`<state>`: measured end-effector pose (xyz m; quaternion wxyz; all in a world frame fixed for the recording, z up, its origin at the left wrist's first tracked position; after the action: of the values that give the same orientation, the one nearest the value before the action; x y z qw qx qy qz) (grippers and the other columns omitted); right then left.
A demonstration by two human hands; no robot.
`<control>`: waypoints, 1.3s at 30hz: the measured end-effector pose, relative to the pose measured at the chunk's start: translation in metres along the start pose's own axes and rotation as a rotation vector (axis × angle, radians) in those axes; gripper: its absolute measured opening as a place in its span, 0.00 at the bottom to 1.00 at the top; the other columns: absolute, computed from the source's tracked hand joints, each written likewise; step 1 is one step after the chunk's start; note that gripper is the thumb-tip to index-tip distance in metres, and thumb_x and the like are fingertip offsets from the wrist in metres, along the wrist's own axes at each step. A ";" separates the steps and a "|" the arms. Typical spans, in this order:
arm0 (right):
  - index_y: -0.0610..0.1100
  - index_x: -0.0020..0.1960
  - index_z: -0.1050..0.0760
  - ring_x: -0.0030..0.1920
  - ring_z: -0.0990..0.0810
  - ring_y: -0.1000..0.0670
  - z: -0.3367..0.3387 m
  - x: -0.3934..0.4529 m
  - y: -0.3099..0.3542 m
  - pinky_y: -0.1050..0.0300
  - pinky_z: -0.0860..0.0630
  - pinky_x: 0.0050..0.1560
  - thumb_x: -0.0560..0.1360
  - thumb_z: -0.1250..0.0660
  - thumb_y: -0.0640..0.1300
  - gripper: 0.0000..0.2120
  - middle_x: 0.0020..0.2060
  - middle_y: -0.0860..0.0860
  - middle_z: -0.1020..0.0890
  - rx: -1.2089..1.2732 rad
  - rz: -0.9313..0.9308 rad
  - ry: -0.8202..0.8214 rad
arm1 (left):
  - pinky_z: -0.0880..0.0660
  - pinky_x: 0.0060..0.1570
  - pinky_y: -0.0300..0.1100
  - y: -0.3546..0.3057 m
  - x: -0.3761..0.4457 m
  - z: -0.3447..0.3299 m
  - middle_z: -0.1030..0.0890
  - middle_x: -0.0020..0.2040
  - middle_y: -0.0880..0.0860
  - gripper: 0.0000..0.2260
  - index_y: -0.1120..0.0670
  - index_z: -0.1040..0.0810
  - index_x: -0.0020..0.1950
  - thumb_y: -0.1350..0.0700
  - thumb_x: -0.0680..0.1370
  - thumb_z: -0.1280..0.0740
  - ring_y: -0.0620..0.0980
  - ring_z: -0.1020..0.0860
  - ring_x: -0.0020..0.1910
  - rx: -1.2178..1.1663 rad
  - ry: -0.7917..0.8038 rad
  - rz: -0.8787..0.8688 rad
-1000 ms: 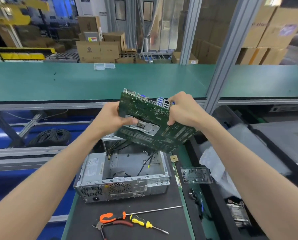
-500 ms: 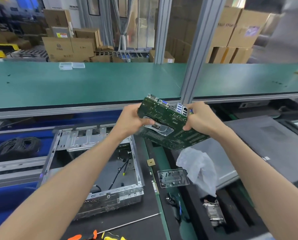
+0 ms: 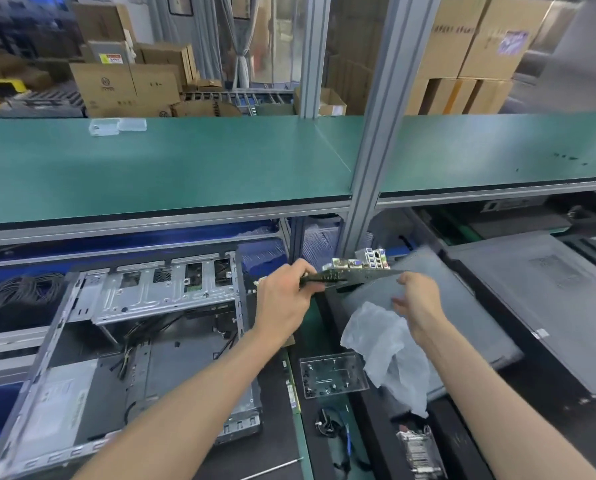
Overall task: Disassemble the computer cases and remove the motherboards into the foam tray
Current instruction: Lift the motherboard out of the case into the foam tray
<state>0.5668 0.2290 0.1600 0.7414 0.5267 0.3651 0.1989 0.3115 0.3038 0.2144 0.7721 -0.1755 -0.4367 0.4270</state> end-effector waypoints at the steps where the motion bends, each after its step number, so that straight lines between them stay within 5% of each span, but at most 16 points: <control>1: 0.39 0.65 0.31 0.45 0.19 0.42 -0.008 0.002 -0.013 0.48 0.21 0.51 0.77 0.40 0.46 0.18 0.54 0.44 0.27 0.116 -0.068 0.029 | 0.28 0.32 0.46 -0.004 -0.002 -0.004 0.23 0.33 0.46 0.08 0.50 0.22 0.43 0.51 0.73 0.24 0.46 0.26 0.32 0.048 -0.021 -0.031; 6: 0.43 0.62 0.24 0.50 0.16 0.33 -0.046 0.005 -0.009 0.34 0.19 0.50 0.79 0.39 0.61 0.24 0.54 0.36 0.17 0.447 -0.187 0.290 | 0.30 0.26 0.43 -0.039 -0.011 -0.030 0.23 0.34 0.48 0.12 0.54 0.20 0.43 0.68 0.67 0.24 0.50 0.25 0.34 0.197 -0.069 -0.215; 11: 0.33 0.64 0.25 0.55 0.19 0.35 -0.037 0.023 0.007 0.30 0.28 0.64 0.75 0.35 0.42 0.20 0.62 0.32 0.22 0.291 -0.216 0.291 | 0.28 0.26 0.48 -0.053 -0.030 -0.057 0.19 0.36 0.49 0.16 0.55 0.21 0.43 0.72 0.61 0.31 0.52 0.24 0.37 0.210 -0.062 -0.230; 15: 0.31 0.65 0.27 0.54 0.18 0.32 -0.030 0.038 0.023 0.28 0.25 0.57 0.70 0.35 0.36 0.24 0.55 0.32 0.19 0.147 -0.149 0.233 | 0.26 0.29 0.48 -0.050 -0.036 -0.080 0.18 0.41 0.48 0.21 0.55 0.21 0.47 0.74 0.59 0.32 0.51 0.23 0.42 0.162 -0.010 -0.123; 18: 0.34 0.57 0.25 0.38 0.20 0.42 -0.034 0.051 0.041 0.42 0.19 0.42 0.66 0.32 0.36 0.19 0.44 0.37 0.21 0.047 -0.037 0.231 | 0.20 0.45 0.49 -0.040 -0.041 -0.104 0.17 0.56 0.48 0.21 0.54 0.21 0.58 0.67 0.67 0.27 0.50 0.22 0.56 0.056 0.124 -0.050; 20: 0.40 0.49 0.30 0.31 0.24 0.47 -0.040 0.058 0.050 0.54 0.24 0.33 0.67 0.32 0.36 0.13 0.39 0.43 0.25 -0.047 0.038 0.247 | 0.26 0.63 0.46 -0.023 -0.046 -0.122 0.22 0.67 0.47 0.25 0.52 0.24 0.67 0.54 0.71 0.23 0.47 0.27 0.66 -0.002 0.288 0.026; 23: 0.38 0.55 0.33 0.42 0.24 0.46 -0.053 0.070 0.052 0.51 0.27 0.41 0.66 0.31 0.40 0.20 0.45 0.45 0.24 -0.228 0.103 0.277 | 0.41 0.71 0.37 0.001 -0.054 -0.140 0.31 0.75 0.44 0.33 0.46 0.31 0.74 0.49 0.71 0.24 0.43 0.35 0.73 -0.111 0.509 0.173; 26: 0.40 0.63 0.34 0.52 0.24 0.44 -0.071 0.076 0.047 0.49 0.28 0.46 0.70 0.31 0.41 0.24 0.55 0.45 0.24 -0.347 0.142 0.337 | 0.41 0.69 0.35 0.018 -0.060 -0.148 0.32 0.76 0.45 0.31 0.46 0.34 0.77 0.58 0.75 0.31 0.42 0.35 0.73 -0.265 0.575 0.339; 29: 0.44 0.61 0.36 0.48 0.26 0.48 -0.088 0.077 0.045 0.53 0.32 0.40 0.71 0.32 0.41 0.22 0.52 0.49 0.25 -0.434 0.187 0.383 | 0.35 0.65 0.33 0.034 -0.065 -0.156 0.31 0.75 0.45 0.31 0.47 0.35 0.78 0.67 0.77 0.37 0.40 0.33 0.72 -0.456 0.576 0.558; 33: 0.45 0.64 0.38 0.49 0.27 0.47 -0.108 0.081 0.038 0.50 0.29 0.44 0.72 0.32 0.42 0.24 0.48 0.49 0.28 -0.547 0.226 0.418 | 0.32 0.48 0.29 0.047 -0.064 -0.164 0.30 0.73 0.46 0.31 0.44 0.35 0.77 0.68 0.78 0.42 0.38 0.31 0.67 -0.560 0.546 0.737; 36: 0.40 0.70 0.40 0.55 0.27 0.43 -0.121 0.085 0.032 0.44 0.27 0.53 0.73 0.32 0.42 0.29 0.53 0.47 0.27 -0.615 0.249 0.443 | 0.32 0.44 0.28 0.054 -0.062 -0.172 0.32 0.74 0.46 0.31 0.43 0.34 0.77 0.69 0.78 0.43 0.42 0.31 0.71 -0.571 0.548 0.786; 39: 0.42 0.73 0.42 0.56 0.26 0.43 -0.127 0.088 0.025 0.46 0.27 0.50 0.74 0.32 0.42 0.32 0.55 0.47 0.29 -0.628 0.252 0.473 | 0.33 0.41 0.25 0.061 -0.064 -0.181 0.33 0.76 0.47 0.31 0.43 0.34 0.76 0.69 0.78 0.43 0.44 0.31 0.72 -0.557 0.549 0.813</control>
<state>0.5307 0.3788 0.1313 0.7317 0.2550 0.3796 0.5055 0.4135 0.3049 0.0411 0.5552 -0.6315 -0.2133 0.4975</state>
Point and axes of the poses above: each hand's wrist, its own x-axis towards the middle knuckle, its own z-axis out of the back of the hand, y = z × x, the point moved 10 cm from there along x, towards the middle knuckle
